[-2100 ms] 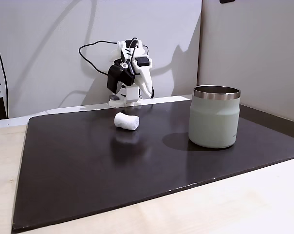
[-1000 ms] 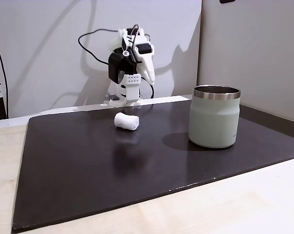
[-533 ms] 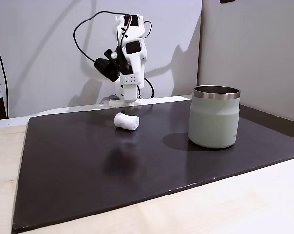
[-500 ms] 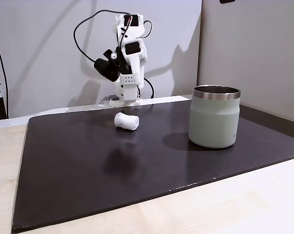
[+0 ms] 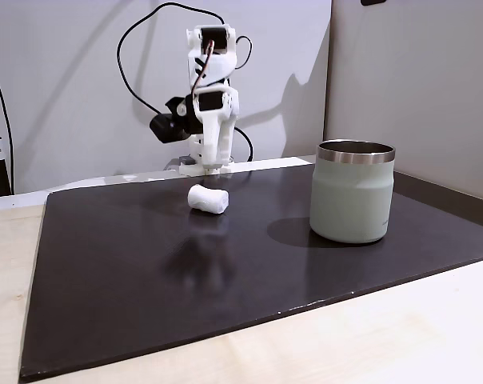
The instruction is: Grasp a gauze and put it in the cup.
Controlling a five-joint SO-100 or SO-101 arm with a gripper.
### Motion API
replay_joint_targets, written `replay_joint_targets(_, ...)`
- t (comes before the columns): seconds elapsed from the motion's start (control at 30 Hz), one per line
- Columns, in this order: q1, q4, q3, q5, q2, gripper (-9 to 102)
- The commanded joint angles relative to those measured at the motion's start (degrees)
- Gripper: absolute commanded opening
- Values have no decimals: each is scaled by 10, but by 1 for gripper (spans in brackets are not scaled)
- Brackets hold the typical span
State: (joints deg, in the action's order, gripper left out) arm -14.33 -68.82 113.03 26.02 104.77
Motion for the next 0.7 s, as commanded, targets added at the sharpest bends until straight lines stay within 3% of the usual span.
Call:
replay_joint_targets(0.0, -17, -1, -34, 0, -19, 33)
replay_joint_targets(0.67, -64, 45, -83, -21, -188, 32)
